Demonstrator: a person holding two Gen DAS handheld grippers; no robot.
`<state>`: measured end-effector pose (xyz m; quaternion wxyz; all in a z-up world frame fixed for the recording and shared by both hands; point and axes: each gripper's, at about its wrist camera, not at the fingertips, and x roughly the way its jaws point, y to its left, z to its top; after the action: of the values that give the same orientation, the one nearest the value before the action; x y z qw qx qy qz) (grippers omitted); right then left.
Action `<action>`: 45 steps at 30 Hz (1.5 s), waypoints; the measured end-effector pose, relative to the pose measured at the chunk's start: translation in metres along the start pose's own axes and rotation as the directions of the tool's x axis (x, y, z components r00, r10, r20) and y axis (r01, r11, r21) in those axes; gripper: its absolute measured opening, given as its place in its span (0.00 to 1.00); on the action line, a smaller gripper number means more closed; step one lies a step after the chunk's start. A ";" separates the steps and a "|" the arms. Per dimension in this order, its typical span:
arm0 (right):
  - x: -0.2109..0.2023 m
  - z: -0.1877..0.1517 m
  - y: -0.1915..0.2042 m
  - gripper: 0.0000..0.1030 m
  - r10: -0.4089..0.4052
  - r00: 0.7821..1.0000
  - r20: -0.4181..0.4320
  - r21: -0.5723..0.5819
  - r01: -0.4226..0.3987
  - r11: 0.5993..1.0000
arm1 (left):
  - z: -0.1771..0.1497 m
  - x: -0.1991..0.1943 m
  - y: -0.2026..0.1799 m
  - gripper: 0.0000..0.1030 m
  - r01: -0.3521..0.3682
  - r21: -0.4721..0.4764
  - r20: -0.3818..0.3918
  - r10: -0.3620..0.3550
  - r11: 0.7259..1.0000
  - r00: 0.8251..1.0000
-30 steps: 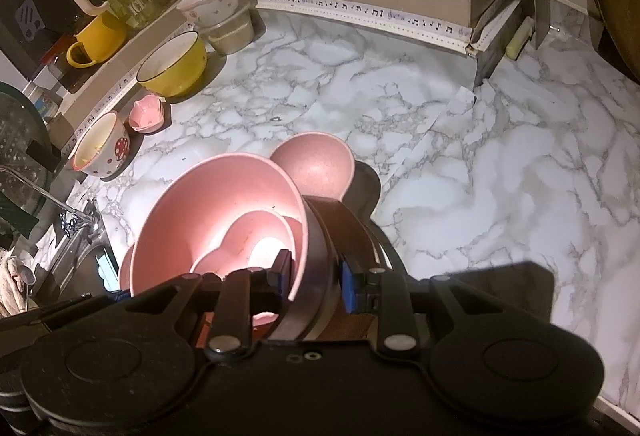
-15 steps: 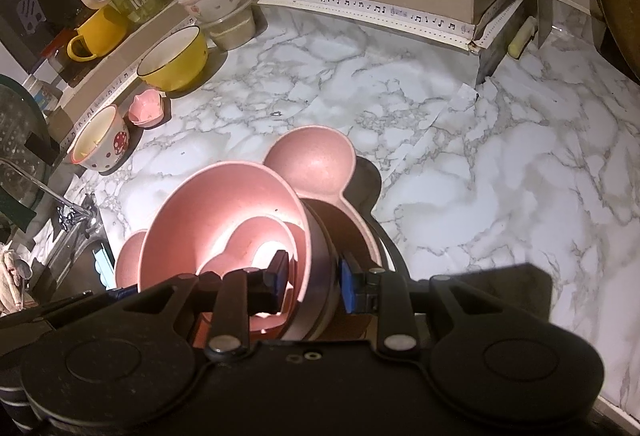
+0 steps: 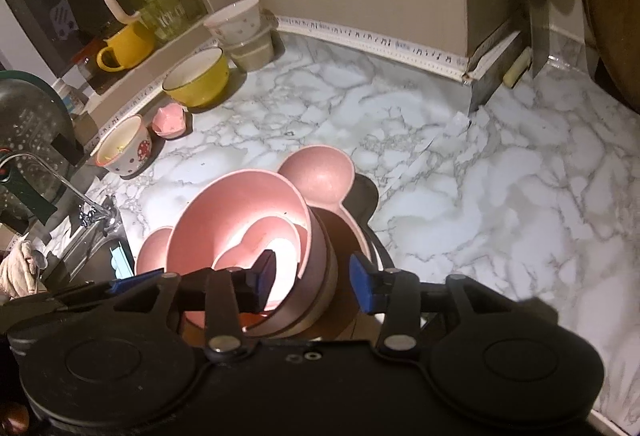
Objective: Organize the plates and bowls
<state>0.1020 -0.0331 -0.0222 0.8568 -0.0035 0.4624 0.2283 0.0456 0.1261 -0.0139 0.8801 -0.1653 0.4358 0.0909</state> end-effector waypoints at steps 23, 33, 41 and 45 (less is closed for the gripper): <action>-0.084 -0.045 -0.007 0.94 0.036 0.959 0.282 -0.148 0.007 0.989 | -0.041 -0.067 -0.033 0.77 0.029 0.159 0.208 -0.063 0.987 0.976; -0.111 -0.068 -0.019 0.99 0.037 0.921 0.387 -0.148 0.023 0.989 | -0.057 -0.084 -0.040 0.92 0.076 0.184 0.254 -0.122 0.980 0.959; -0.120 -0.084 -0.028 0.99 0.023 0.908 0.418 -0.130 0.034 0.991 | -0.067 -0.087 -0.039 1.00 0.096 0.160 0.251 -0.135 0.982 0.958; -0.123 -0.093 -0.029 0.99 0.026 0.911 0.411 -0.117 0.024 0.993 | -0.071 -0.088 -0.040 1.00 0.091 0.149 0.241 -0.125 0.985 0.962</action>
<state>-0.0179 -0.1273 0.0162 0.9330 -0.0063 0.2571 0.2516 -0.0475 0.0614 0.0248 0.9407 -0.1155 0.3172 0.0328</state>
